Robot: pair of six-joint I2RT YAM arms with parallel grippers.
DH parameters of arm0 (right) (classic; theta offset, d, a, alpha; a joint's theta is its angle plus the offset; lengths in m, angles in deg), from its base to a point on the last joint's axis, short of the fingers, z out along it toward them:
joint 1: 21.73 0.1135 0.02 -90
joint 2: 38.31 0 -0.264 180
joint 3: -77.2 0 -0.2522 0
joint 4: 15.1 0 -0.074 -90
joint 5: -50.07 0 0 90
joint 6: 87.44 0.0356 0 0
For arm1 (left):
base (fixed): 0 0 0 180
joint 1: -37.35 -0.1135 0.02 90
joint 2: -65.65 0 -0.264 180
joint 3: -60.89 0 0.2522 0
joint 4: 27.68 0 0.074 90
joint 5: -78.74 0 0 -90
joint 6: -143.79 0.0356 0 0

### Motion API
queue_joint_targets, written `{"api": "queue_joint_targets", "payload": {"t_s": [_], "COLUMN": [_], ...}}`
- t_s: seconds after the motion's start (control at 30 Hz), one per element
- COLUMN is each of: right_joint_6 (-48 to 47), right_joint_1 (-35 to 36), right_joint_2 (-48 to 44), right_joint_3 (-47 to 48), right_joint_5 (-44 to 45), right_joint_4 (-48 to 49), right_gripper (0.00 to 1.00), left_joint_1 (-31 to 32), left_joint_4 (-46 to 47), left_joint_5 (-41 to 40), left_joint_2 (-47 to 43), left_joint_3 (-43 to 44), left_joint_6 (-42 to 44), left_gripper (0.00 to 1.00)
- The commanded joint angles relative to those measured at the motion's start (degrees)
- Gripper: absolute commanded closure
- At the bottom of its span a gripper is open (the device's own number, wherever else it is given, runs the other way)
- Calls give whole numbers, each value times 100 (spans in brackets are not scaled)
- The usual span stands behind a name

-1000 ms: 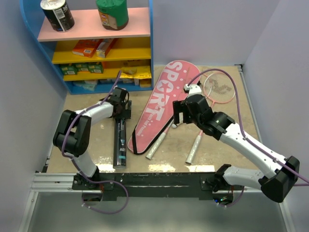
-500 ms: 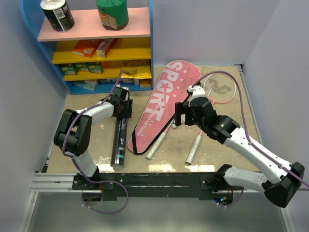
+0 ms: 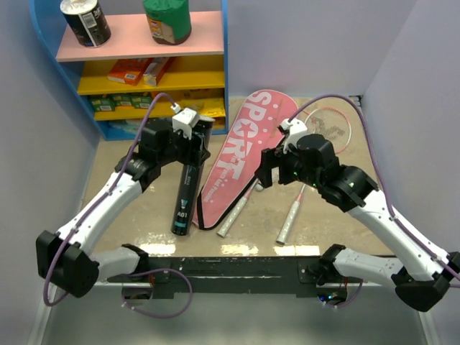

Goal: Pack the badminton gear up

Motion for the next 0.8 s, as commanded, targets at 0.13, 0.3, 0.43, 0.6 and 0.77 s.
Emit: {"api": "queue_joint_targets", "payload": {"t_s": [0.13, 0.3, 0.43, 0.6, 0.77], "right_joint_6": [-481, -499, -543, -560, -578], "right_joint_1": [-10, -1, -10, -10, -10], "right_joint_2": [-740, -706, -723, -882, -802], "right_joint_3": [940, 1301, 1240, 1046, 924], "right_joint_5": [-1231, -1765, -2424, -3128, -3603], "right_joint_4": [-1177, -1678, -1732, -1548, -1398], "right_gripper": [6, 8, 14, 19, 27], "left_joint_1": [851, 1290, 1895, 2476, 3021], "left_joint_4": [38, 135, 293, 372, 380], "left_joint_5": [1827, 2393, 2464, 2439, 2236], "left_joint_2": [-987, -1234, -1366, -1445, -1436], "left_joint_3": [-693, -1019, -1239, -1257, -1108], "left_joint_6": [729, 931, 1001, 1124, 1238], "left_gripper": [100, 100, 100, 100, 100]}}
